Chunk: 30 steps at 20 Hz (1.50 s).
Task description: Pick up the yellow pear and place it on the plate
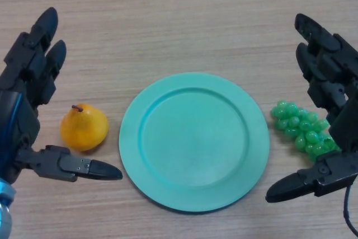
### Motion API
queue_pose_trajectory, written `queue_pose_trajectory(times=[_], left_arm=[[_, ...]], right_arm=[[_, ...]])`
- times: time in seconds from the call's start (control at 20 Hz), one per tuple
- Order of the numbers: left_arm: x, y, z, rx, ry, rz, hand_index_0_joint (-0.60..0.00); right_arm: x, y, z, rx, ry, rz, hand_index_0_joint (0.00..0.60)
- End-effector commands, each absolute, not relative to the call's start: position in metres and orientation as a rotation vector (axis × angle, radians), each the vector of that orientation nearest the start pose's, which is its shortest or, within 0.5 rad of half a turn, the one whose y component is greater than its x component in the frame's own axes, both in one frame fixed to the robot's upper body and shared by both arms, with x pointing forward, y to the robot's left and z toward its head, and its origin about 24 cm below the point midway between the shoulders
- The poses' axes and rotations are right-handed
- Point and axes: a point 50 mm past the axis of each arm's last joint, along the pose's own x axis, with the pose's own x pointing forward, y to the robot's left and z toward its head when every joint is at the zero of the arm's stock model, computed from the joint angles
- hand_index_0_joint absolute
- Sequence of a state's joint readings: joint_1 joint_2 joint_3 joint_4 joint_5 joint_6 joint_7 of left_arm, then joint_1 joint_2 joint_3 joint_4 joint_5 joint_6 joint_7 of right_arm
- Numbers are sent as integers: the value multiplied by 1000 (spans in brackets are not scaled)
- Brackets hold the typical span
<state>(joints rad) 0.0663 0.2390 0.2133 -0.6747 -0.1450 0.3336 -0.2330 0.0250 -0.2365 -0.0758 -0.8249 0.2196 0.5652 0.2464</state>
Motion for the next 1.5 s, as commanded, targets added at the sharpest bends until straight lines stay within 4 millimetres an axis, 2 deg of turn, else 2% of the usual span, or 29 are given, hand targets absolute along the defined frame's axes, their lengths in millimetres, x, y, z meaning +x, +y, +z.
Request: queue_pose_trajectory(times=[0.05, 0.3, 0.5, 0.7, 1.05, 1.5], left_arm=[[204, 208, 188, 213, -452, -88, 0], [203, 233, 203, 253, -549, 48, 0], [214, 257, 197, 374, -541, 191, 0], [233, 263, 171, 452, -491, 227, 0], [250, 273, 120, 367, -346, 261, 0], [282, 260, 91, 252, -285, 195, 0]], right_arm=[[203, -157, 193, -113, -391, 329, 0], [207, -160, 193, -128, -402, 281, 0], [210, -159, 191, -126, -394, 291, 0], [213, -161, 187, -120, -379, 290, 0], [211, -162, 188, -117, -381, 287, 0], [205, -171, 188, -106, -384, 258, 0]])
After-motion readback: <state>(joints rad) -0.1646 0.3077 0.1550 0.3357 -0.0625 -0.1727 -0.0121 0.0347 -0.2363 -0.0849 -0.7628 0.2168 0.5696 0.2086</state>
